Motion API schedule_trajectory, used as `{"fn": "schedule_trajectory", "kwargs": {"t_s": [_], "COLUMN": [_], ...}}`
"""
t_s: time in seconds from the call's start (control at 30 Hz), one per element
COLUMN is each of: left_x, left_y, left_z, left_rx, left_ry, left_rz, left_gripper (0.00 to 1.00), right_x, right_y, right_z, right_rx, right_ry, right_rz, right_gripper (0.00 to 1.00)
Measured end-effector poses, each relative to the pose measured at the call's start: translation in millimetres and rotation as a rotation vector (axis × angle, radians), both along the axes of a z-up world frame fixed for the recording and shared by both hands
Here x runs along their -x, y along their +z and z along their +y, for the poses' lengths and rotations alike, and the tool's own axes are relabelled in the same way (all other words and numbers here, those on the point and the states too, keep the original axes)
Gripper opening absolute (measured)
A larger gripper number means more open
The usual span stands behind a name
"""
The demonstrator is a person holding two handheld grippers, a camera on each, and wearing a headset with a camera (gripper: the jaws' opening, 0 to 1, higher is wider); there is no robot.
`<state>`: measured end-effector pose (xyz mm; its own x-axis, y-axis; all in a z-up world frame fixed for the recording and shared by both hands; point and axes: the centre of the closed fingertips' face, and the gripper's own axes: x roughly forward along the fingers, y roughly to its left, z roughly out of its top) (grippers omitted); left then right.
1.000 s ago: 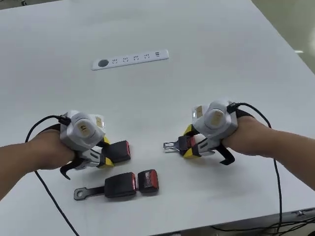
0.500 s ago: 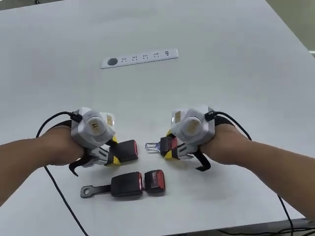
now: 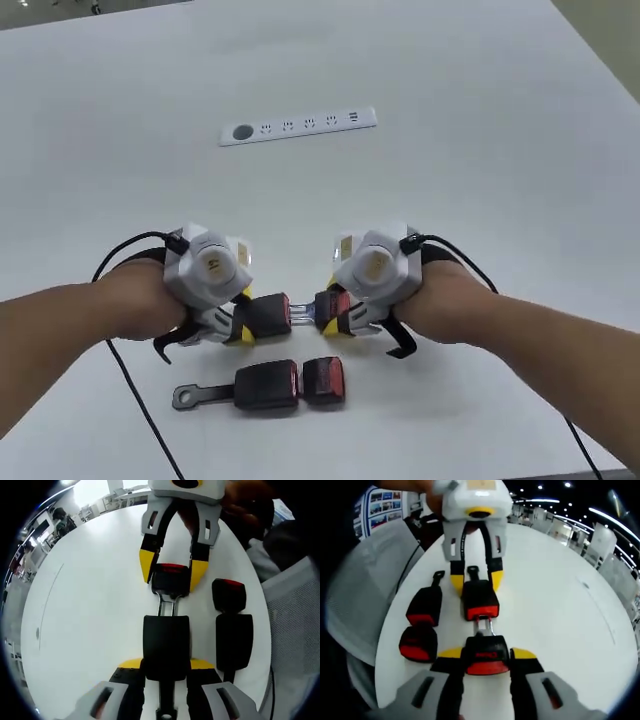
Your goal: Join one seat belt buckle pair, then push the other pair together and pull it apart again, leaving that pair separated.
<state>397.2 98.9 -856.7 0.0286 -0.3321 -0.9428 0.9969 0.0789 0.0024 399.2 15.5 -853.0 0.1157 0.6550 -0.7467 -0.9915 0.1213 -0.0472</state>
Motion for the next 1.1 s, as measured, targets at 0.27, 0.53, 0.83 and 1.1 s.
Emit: {"fn": "schedule_trajectory", "kwargs": {"t_s": [0.27, 0.53, 0.83, 1.1], "left_x": [0.5, 0.6, 1.9, 4.2], "left_y": [-1.3, -2.4, -2.2, -1.6], "left_z": [-1.4, -2.1, -1.3, -1.6], "left_rx": [-0.009, -0.023, -0.024, -0.021], "left_ry": [-0.034, -0.055, -0.055, -0.047], "left_rz": [-0.001, -0.002, -0.001, -0.004], "left_gripper": [0.32, 0.31, 0.31, 0.31], "right_x": [0.6, 2.1, 2.2, 3.3], "right_y": [-0.3, 0.4, -1.1, -0.9], "right_z": [8.0, 27.5, 25.8, 16.6], "right_rx": [-0.013, 0.001, 0.006, 0.029], "right_ry": [0.033, 0.039, 0.044, 0.038], "right_rz": [0.01, -0.002, 0.002, 0.003], "right_gripper": [0.33, 0.32, 0.32, 0.33]}}
